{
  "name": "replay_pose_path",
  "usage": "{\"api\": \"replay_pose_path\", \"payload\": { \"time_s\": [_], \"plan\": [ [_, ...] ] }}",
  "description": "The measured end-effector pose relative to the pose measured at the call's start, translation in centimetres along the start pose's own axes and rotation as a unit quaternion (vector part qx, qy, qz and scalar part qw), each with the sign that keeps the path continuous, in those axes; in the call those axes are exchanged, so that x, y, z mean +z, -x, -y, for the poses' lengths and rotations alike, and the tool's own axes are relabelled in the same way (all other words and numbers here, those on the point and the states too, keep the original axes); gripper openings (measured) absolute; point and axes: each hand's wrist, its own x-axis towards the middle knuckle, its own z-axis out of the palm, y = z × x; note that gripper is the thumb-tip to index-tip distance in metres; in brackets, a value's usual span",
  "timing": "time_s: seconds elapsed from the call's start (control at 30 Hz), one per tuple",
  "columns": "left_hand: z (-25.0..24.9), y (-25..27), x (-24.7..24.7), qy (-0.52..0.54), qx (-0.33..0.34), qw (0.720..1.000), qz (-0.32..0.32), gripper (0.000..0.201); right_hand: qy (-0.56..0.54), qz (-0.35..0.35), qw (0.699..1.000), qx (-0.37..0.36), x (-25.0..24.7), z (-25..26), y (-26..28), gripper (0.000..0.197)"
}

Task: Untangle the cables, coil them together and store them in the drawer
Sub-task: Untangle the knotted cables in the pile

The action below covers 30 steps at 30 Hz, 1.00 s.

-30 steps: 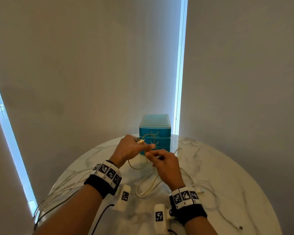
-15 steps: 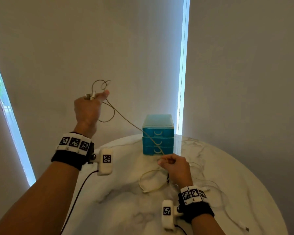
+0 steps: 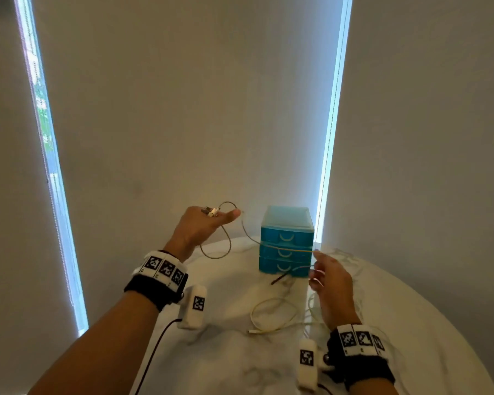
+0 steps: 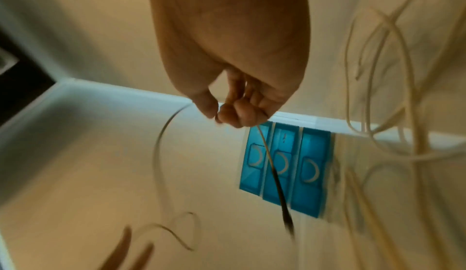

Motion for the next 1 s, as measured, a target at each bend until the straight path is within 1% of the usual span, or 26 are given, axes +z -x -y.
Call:
{"api": "replay_pose_path", "payload": {
  "time_s": [0.03,0.07,0.13,0.2,0.27,0.33,0.37,0.4,0.43,0.47,0.5,0.53,0.57,0.6,0.63,0.67,0.7,0.73,0.83,0.87,0.93,1.0],
  "plan": [
    [-0.1,0.2,-0.7,-0.020,0.005,1.000,0.012,0.079,-0.076,-0.035,0.996,-0.012,-0.3,0.5,-0.1,0.014],
    [-0.4,0.3,-1.6,-0.038,0.008,0.999,0.010,0.081,-0.143,-0.072,0.987,-0.027,-0.6,1.3,0.0,0.019],
    [-0.8,0.4,-3.8,-0.060,0.011,0.998,-0.015,0.078,-0.236,-0.153,0.959,-0.046,-1.6,2.9,-0.1,0.024],
    [-0.5,0.3,-6.4,-0.064,0.011,0.996,-0.061,0.086,-0.242,-0.241,0.938,-0.054,-2.7,3.9,-0.7,0.025],
    [0.1,0.1,-8.8,-0.048,-0.004,0.991,-0.127,0.097,-0.241,-0.308,0.917,-0.079,-3.7,4.2,-1.3,0.034],
    [0.2,0.3,-10.4,-0.019,-0.007,0.981,-0.194,0.097,-0.229,-0.344,0.905,-0.101,-3.3,4.6,-1.5,0.043],
    [0.1,0.4,-10.8,-0.009,-0.001,0.976,-0.219,0.094,-0.221,-0.347,0.904,-0.111,-2.3,4.9,-1.3,0.045],
    [-0.2,0.5,-10.9,-0.001,0.008,0.972,-0.233,0.090,-0.201,-0.339,0.911,-0.118,-0.3,4.8,-1.2,0.044],
    [-0.7,0.5,-10.7,0.005,0.019,0.971,-0.237,0.086,-0.169,-0.304,0.929,-0.122,2.5,4.6,-0.9,0.039],
    [-1.4,0.7,-10.5,0.009,0.031,0.972,-0.232,0.084,-0.107,-0.231,0.960,-0.118,5.7,4.1,-0.4,0.032],
    [-2.2,0.7,-10.2,0.007,0.045,0.974,-0.223,0.083,-0.014,-0.104,0.989,-0.102,9.3,3.6,0.8,0.025],
    [-2.9,0.6,-10.0,0.002,0.059,0.975,-0.213,0.082,0.089,0.056,0.992,-0.074,12.7,3.0,2.2,0.025],
    [-3.6,0.6,-10.1,-0.005,0.069,0.976,-0.208,0.081,0.167,0.199,0.965,-0.045,15.4,2.3,3.5,0.030],
    [-4.2,0.7,-10.5,-0.017,0.075,0.974,-0.212,0.082,0.206,0.299,0.931,-0.024,17.3,1.5,4.5,0.033],
    [-4.5,0.6,-11.4,-0.030,0.077,0.971,-0.224,0.083,0.217,0.357,0.908,-0.020,18.4,1.1,5.2,0.030],
    [-4.7,0.5,-12.6,-0.035,0.076,0.966,-0.244,0.085,0.222,0.381,0.897,-0.025,18.8,0.6,5.4,0.026],
    [-4.6,0.3,-13.9,-0.032,0.073,0.960,-0.268,0.088,0.223,0.386,0.895,-0.033,18.7,0.2,5.4,0.024],
    [-4.4,0.2,-15.4,-0.020,0.066,0.953,-0.293,0.090,0.222,0.382,0.897,-0.033,18.1,-0.2,5.2,0.023],
    [-3.9,0.5,-18.8,0.037,0.049,0.931,-0.361,0.091,0.199,0.355,0.913,-0.001,15.3,-1.5,5.0,0.025],
    [-3.7,0.6,-19.4,0.058,0.048,0.922,-0.379,0.090,0.198,0.333,0.922,0.003,14.3,-1.8,4.9,0.024],
    [-3.3,0.9,-19.3,0.083,0.048,0.917,-0.388,0.087,0.202,0.272,0.941,0.005,12.1,-2.1,4.6,0.023],
    [-3.0,1.3,-17.7,0.085,0.043,0.928,-0.361,0.084,0.199,0.206,0.958,0.008,9.7,-1.8,3.8,0.022]
  ]
}}
